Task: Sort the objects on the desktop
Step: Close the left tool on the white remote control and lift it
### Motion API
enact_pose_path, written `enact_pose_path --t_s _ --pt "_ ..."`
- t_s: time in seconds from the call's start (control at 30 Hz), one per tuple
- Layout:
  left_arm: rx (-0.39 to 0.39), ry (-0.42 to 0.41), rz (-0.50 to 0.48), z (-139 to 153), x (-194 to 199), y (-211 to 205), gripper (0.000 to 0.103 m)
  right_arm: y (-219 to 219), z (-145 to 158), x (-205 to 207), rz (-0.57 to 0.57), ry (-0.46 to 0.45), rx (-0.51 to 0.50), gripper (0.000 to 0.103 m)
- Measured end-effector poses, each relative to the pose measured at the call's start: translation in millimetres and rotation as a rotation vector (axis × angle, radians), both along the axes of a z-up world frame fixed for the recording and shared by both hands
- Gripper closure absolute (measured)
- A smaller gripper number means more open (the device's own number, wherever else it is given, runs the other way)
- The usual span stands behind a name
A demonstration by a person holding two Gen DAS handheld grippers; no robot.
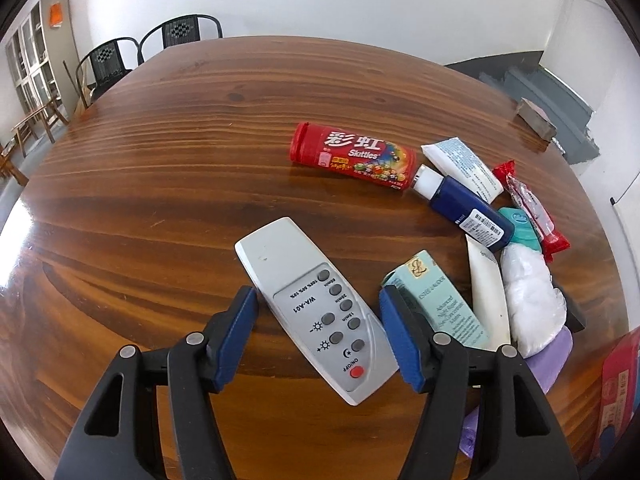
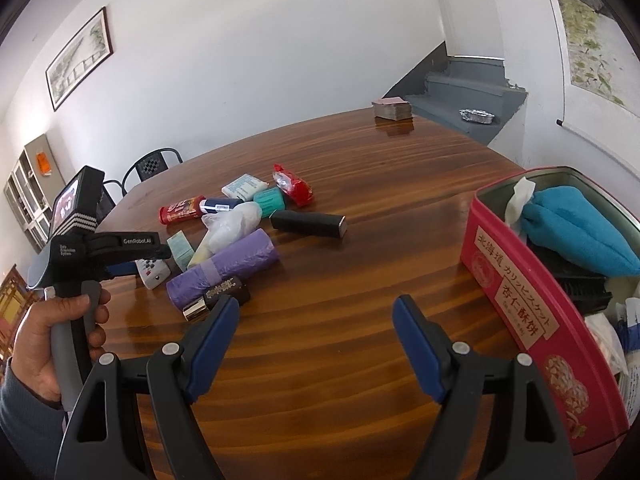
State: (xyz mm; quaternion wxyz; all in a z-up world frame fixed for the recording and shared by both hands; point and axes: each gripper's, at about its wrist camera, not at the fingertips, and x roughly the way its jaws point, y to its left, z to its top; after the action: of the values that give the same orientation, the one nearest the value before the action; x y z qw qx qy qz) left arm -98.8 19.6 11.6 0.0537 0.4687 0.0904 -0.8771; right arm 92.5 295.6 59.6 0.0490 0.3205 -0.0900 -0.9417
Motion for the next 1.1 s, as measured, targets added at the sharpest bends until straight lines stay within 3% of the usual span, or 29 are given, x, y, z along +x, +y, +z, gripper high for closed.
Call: enact_pose_path --t_s 0.37,0.87,1.1 --pt "-0.014 -0.005 0.023 -2.4 13.1 -31.6 0.03 4.8 -0.5 2.1 0.004 0.003 -0.013 0.021" --pt "-0.093 0.01 0.052 -5.5 1.1 -26.5 0.03 8.4 -4.2 -2.0 -0.003 -0.019 -0.035 0.02" --pt "-0.029 0.028 0.039 -2.9 3.4 -37.6 0.03 11.3 -5.6 -2.6 -0.015 -0.025 -0.045 0.02"
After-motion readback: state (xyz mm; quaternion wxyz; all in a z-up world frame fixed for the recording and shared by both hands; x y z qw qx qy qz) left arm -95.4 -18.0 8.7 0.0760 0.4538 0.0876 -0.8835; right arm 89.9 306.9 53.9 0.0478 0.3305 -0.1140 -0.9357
